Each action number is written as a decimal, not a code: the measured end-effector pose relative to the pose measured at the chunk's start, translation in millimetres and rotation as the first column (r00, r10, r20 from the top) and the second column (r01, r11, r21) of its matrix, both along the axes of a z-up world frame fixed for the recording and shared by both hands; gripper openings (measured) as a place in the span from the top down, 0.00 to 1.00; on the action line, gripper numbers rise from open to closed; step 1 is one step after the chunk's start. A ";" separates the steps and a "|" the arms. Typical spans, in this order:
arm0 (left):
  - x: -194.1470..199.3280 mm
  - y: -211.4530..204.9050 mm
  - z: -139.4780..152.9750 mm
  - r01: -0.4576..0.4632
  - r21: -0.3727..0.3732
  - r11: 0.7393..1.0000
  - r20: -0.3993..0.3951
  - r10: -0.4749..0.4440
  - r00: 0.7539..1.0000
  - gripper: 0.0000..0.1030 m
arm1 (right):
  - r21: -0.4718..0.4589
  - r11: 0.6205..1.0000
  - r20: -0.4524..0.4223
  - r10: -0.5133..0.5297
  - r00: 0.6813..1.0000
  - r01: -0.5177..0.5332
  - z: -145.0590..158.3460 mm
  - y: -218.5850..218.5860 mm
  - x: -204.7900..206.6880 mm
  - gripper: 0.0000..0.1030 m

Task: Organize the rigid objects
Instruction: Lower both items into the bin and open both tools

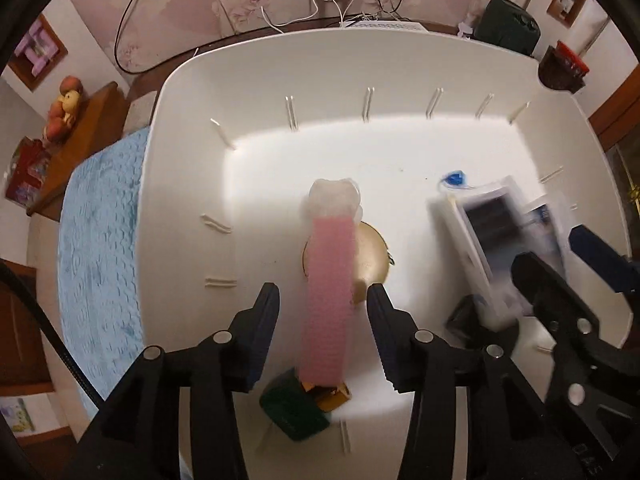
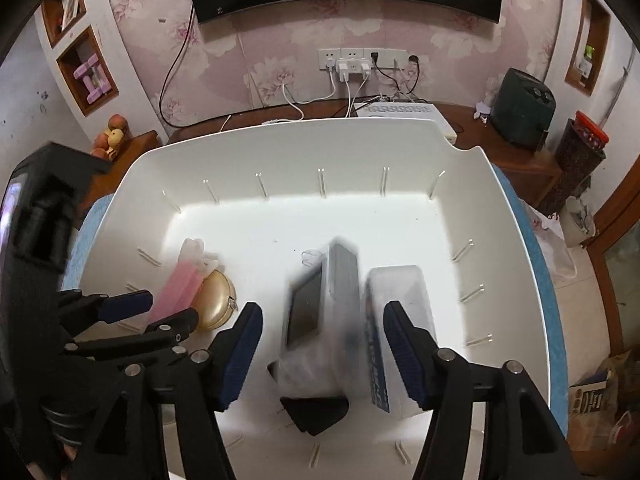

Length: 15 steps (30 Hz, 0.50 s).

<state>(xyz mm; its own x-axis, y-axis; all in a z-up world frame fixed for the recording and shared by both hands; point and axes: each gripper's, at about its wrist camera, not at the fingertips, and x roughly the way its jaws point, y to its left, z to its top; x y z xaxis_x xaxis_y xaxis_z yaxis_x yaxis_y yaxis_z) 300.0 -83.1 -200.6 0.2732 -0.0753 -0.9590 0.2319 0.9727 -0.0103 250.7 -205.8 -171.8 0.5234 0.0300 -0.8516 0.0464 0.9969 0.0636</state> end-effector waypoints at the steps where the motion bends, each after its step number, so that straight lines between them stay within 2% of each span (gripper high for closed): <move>1: -1.3 0.7 2.8 -0.001 -0.001 1.000 0.002 0.001 1.000 0.49 | 0.005 1.000 0.003 -0.003 1.000 0.003 0.8 -0.9 -0.6 0.34; 3: -5.1 2.9 10.8 -0.017 0.036 0.999 0.037 0.015 0.999 0.27 | 0.021 1.000 0.007 -0.011 1.000 0.011 2.8 -4.2 -3.1 0.34; 5: -10.0 6.6 20.7 -0.020 0.030 0.999 0.073 0.018 0.997 0.20 | 0.039 0.999 0.012 -0.014 1.000 0.014 6.1 -6.9 -6.4 0.34; 15: -32.7 21.6 54.4 -0.037 -0.011 0.999 0.120 0.038 0.992 0.20 | 0.014 0.999 0.089 0.032 0.996 -0.034 36.4 4.8 -41.1 0.34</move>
